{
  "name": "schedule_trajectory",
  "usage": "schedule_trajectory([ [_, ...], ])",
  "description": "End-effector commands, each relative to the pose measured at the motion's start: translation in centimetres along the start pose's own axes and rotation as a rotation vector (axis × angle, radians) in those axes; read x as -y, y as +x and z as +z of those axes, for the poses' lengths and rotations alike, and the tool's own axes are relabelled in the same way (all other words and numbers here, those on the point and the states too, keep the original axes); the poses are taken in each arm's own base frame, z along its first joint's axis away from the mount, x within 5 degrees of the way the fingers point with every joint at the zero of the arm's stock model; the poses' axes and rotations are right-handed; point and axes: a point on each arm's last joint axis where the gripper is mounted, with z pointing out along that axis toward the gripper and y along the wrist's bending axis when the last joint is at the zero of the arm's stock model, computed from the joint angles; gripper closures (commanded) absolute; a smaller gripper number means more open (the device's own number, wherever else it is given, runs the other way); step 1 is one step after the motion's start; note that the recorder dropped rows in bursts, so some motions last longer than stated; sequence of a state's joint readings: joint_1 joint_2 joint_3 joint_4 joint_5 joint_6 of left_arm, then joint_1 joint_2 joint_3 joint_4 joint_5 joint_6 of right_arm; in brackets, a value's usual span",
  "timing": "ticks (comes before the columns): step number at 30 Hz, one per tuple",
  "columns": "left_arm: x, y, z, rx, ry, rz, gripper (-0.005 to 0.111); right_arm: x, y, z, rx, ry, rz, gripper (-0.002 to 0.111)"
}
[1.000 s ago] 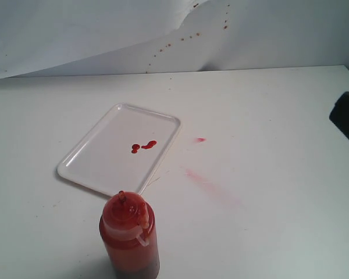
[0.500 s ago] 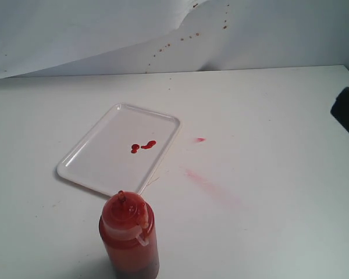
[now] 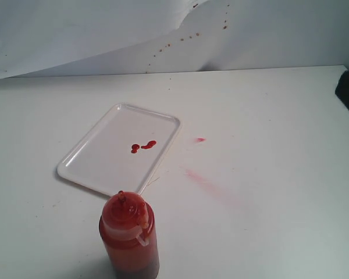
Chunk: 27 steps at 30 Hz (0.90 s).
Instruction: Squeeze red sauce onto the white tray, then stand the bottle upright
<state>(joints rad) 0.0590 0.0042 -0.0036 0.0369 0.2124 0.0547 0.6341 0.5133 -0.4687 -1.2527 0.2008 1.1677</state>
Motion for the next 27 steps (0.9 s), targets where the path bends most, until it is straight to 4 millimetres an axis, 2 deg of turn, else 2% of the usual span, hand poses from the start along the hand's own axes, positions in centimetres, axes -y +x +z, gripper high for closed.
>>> schedule_trajectory([
  [1,0.0,0.0,0.0,0.007,-0.005,0.007,0.107,-1.3,2.0,-0.2,-0.179,-0.170,-0.265,0.003],
  [3,0.0,0.0,0.0,0.007,-0.005,0.009,0.107,-2.1,2.5,-0.2,-0.170,-0.249,-0.226,0.003],
  [9,0.0,0.0,0.0,0.007,-0.005,0.009,0.107,-2.1,8.2,-0.7,-0.046,-0.177,-0.101,0.003],
  [14,0.0,0.0,0.0,0.007,-0.005,0.007,0.107,-2.0,12.5,-1.8,-0.094,-0.157,-0.023,0.003],
  [18,0.0,0.0,0.0,0.007,-0.005,0.007,0.107,-2.3,13.6,-2.0,-0.216,-0.187,-0.041,0.003],
  [21,0.0,0.0,0.0,0.007,-0.005,0.007,0.107,-2.2,13.8,-2.3,-0.239,-0.190,-0.046,0.003],
  [27,0.0,0.0,0.0,0.007,-0.005,0.007,0.107,-0.4,13.5,-3.3,-0.194,0.028,-0.005,0.003],
])
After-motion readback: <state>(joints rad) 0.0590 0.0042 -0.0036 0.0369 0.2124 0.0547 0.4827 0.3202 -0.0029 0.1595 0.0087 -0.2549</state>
